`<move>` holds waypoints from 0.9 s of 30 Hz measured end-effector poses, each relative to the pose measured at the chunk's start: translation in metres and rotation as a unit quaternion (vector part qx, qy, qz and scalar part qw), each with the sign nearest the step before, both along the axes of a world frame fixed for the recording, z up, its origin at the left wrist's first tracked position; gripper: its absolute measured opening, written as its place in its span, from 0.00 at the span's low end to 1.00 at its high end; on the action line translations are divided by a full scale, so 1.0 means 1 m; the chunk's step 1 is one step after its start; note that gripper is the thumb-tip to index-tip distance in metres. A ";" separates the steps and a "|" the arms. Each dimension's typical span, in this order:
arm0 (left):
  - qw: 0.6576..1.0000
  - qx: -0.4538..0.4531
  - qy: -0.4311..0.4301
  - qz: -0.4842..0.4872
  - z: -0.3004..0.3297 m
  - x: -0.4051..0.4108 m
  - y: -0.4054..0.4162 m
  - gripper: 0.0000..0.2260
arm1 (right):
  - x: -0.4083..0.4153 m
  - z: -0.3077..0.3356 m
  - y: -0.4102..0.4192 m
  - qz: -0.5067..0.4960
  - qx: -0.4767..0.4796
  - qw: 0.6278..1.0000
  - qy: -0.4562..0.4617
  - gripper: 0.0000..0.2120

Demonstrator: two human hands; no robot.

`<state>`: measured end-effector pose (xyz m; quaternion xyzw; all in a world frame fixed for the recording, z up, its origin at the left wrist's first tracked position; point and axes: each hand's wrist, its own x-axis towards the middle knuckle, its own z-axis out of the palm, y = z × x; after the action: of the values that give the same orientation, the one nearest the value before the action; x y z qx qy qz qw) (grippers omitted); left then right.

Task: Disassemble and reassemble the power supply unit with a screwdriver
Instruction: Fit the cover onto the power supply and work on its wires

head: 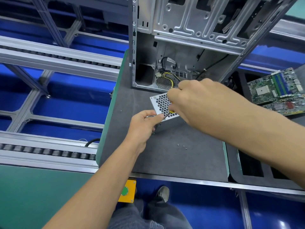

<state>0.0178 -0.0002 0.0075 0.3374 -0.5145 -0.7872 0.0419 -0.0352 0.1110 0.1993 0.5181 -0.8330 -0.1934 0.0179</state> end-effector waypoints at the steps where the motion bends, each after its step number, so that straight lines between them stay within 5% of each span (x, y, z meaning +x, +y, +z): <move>1: 1.000 0.004 0.001 -0.002 -0.001 0.000 0.000 0.11 | 0.002 0.002 -0.003 0.003 0.001 1.000 0.020 0.10; 7: 1.000 0.008 0.005 -0.007 -0.003 0.003 0.001 0.09 | -0.004 0.006 -0.015 -0.048 -0.020 0.998 -0.020 0.19; 12: 1.000 0.014 0.003 0.012 -0.001 -0.001 -0.002 0.08 | -0.012 0.002 -0.005 0.039 -0.004 0.998 -0.056 0.07; 27: 1.000 0.017 -0.004 0.016 0.000 -0.001 0.000 0.09 | -0.018 0.009 0.000 0.022 -0.021 0.991 -0.130 0.08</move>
<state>0.0168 -0.0003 0.0078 0.3492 -0.4958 -0.7937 0.0467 -0.0533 0.1112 0.2083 0.5563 -0.8208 -0.1061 -0.0752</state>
